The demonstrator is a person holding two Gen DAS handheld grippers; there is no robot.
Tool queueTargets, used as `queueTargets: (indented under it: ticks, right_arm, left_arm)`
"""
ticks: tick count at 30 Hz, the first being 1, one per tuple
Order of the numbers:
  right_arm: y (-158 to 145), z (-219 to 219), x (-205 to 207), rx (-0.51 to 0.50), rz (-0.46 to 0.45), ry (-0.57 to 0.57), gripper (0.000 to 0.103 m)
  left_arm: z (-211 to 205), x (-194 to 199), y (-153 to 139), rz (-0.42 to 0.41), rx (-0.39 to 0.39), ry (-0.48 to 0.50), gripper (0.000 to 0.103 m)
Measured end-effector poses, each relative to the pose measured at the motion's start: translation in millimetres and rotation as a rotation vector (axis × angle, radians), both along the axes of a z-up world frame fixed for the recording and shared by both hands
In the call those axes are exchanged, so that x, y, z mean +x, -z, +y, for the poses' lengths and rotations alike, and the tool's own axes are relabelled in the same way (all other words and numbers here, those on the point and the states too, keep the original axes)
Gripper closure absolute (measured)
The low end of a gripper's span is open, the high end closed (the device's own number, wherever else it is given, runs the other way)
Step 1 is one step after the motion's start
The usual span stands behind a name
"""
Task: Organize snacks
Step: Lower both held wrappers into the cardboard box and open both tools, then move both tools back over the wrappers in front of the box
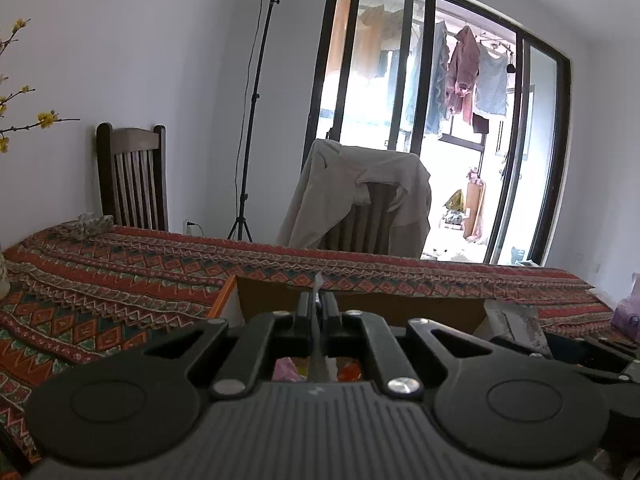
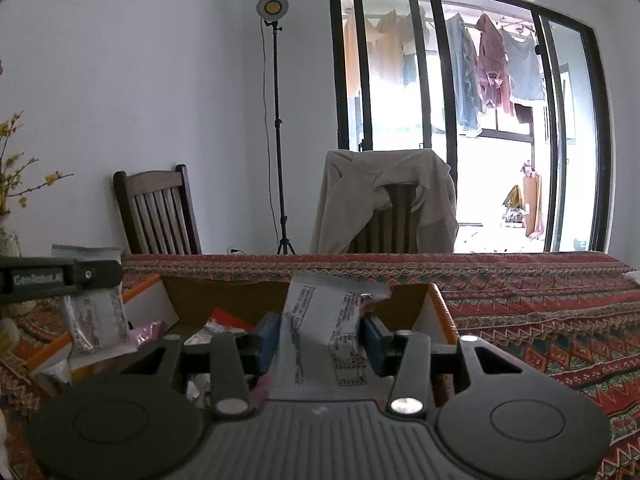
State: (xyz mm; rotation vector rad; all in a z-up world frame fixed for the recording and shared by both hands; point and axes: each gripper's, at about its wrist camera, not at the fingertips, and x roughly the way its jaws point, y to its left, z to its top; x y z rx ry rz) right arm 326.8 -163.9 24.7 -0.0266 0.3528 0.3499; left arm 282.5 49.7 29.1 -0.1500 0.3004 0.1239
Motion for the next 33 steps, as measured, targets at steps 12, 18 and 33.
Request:
queueTargets:
  ticks: [12, 18, 33]
  right_arm:
    - [3.5, 0.2, -12.4, -0.027, -0.037, 0.015, 0.001]
    - [1.4, 0.2, -13.6, -0.025, -0.044, 0.014, 0.000]
    - [-2.4, -1.8, -18.9, -0.012, -0.056, 0.024, 0.000]
  left_arm:
    - [2.9, -15.0, 4.0, -0.055, -0.017, -0.089, 0.000]
    - [5.0, -17.1, 3.7, -0.058, -0.027, -0.121, 0.000]
    - [11.1, -16.9, 4.6, -0.036, -0.059, -0.153, 0.000]
